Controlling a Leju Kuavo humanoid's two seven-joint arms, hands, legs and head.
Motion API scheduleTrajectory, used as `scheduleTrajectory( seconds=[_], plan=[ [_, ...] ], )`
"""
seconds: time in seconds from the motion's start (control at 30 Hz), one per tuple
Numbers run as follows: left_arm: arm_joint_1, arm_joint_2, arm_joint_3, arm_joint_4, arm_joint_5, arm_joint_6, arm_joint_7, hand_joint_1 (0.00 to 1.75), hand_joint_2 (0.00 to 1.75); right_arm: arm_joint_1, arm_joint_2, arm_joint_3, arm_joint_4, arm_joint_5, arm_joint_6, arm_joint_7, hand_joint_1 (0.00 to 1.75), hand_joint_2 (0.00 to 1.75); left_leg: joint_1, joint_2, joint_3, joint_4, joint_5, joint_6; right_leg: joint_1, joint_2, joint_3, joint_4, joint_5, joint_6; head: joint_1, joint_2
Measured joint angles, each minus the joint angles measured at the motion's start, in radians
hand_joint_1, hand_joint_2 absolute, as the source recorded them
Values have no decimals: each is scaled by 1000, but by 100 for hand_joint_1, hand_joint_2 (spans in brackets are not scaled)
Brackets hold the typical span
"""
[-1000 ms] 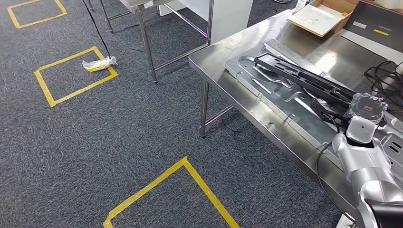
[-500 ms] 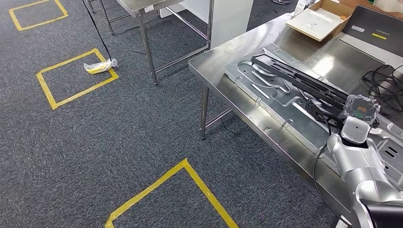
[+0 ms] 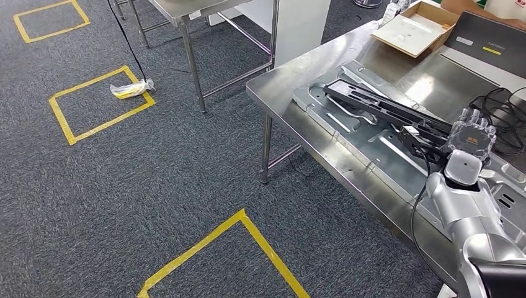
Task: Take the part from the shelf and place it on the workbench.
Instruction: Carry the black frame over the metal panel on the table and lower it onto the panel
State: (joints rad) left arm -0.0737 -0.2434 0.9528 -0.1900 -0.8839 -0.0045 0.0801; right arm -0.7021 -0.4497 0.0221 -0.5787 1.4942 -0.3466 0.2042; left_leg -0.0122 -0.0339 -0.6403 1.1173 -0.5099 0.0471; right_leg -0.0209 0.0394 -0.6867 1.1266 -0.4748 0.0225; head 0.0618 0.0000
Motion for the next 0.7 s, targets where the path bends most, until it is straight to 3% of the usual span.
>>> scheduleTrajectory(
  seconds=[0.47, 0.7],
  plan=[
    [0, -3, 8, 0, -4, 5, -1, 0, 0, 9, 3, 0, -20, -22, 4, -7, 0, 0, 0, 0, 2, 0, 0, 0, 0, 0, 2, -1, 1, 0, 0, 0],
    [0, -3, 9, 0, -10, 5, -3, 0, 0, 30, 17, 1, -97, -104, 28, -90, 0, 0, 0, 1, 3, 0, 0, 0, 0, 1, 3, -1, 1, 0, 0, 0]
  ],
)
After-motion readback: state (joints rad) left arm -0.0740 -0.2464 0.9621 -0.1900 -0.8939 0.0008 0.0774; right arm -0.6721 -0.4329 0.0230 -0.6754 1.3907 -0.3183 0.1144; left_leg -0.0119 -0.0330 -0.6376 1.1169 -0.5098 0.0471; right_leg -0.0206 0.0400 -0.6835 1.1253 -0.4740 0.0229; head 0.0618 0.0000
